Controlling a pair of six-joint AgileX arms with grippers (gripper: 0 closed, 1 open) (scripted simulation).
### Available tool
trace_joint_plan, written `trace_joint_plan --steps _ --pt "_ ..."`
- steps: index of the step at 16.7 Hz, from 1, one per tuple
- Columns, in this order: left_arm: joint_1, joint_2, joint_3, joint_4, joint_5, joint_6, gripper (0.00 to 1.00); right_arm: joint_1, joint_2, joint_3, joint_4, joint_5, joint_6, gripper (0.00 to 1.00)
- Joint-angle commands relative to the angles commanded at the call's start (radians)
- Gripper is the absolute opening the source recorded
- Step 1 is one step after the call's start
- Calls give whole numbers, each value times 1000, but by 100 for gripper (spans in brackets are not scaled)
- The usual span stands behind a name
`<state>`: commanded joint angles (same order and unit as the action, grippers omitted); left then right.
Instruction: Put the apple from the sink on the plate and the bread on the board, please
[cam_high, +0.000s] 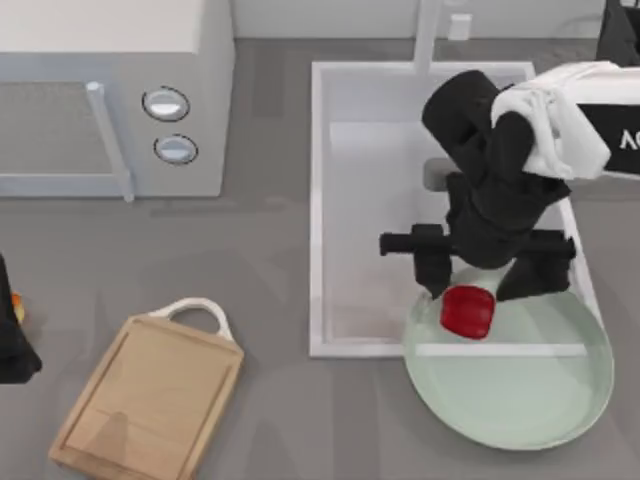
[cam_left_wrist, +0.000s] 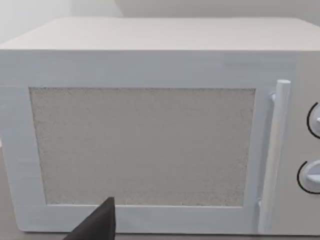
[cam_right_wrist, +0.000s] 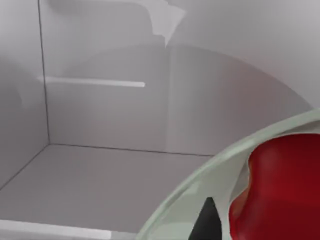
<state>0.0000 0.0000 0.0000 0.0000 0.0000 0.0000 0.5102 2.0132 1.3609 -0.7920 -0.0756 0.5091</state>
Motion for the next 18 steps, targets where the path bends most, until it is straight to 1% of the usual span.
trace_joint_plan --steps 3,9,15,18 --pt "0 0 0 0 0 0 100 1 -13 63 -72 0 0 0" --pt "0 0 0 0 0 0 100 -2 -76 255 -341 -1 -3 0" --pt "0 0 0 0 0 0 100 -5 -84 278 -366 0 -4 0" --pt "0 0 0 0 0 0 100 -5 -127 310 -392 -5 0 0"
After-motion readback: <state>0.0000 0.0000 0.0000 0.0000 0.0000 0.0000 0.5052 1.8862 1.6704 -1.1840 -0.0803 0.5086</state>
